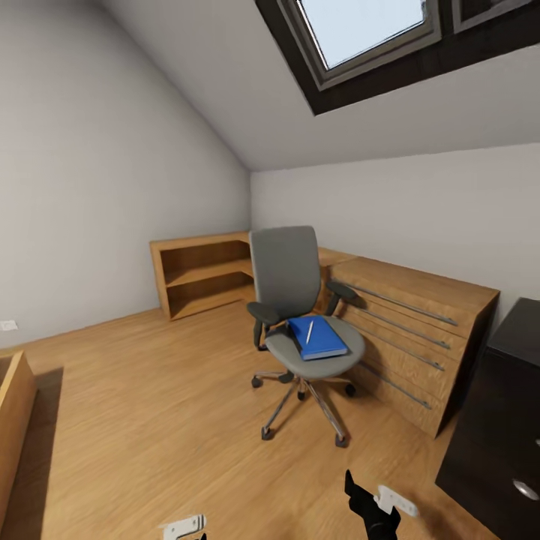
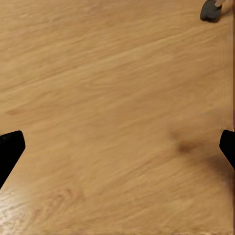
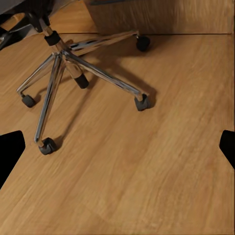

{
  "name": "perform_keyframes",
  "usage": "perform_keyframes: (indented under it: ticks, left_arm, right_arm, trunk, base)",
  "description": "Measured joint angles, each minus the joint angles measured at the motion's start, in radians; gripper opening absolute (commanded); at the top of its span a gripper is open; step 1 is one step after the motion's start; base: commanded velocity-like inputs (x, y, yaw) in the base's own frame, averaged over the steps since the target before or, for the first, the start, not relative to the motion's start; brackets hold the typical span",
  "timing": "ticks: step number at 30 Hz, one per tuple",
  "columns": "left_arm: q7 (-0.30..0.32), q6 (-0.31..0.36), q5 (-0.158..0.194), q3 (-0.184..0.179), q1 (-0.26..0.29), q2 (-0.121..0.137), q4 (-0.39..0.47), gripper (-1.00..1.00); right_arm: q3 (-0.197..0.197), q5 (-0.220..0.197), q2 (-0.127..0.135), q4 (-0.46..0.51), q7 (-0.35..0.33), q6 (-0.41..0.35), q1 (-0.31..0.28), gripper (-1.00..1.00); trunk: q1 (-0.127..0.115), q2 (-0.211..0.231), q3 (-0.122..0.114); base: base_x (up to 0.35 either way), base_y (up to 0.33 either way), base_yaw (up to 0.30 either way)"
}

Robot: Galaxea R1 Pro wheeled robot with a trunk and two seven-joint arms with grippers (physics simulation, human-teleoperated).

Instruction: In the bedroom, organize the workspace by keeping the computer under the desk, ensuring the monitor is on the desk, placing the keyboard on the desk next to the monitor, placing the mouse on the desk next to the keyboard, moving the folder from the swivel chair onto the desk next to the mouse, stacking the notebook on top of the folder with the pen on top of the notebook, and positioning the swivel chair next to the desk.

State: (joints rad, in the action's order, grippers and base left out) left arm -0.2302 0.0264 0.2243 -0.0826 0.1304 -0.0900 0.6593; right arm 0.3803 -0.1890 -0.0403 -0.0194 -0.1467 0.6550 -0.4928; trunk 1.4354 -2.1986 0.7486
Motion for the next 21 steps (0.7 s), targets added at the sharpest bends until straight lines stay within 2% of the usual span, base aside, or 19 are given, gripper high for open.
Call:
perform_keyframes:
  ticks: [14,21]
  left_arm:
    - [0.011,-0.002,0.002,0.003,0.000,0.003,-0.099,1.00]
    - [0.014,-0.003,0.001,0.005,0.000,-0.006,-0.147,1.00]
  right_arm:
    - [-0.002,0.004,-0.002,0.000,0.021,0.000,0.000,1.00]
    - [-0.002,0.006,-0.003,0.000,0.022,0.000,0.000,1.00]
  trunk:
    - [-0.054,0.098,-0.044]
    - [-0.081,0.147,-0.066]
  base:
    - [0.000,0.000,-0.296]
    - [0.000,0.000,-0.297]
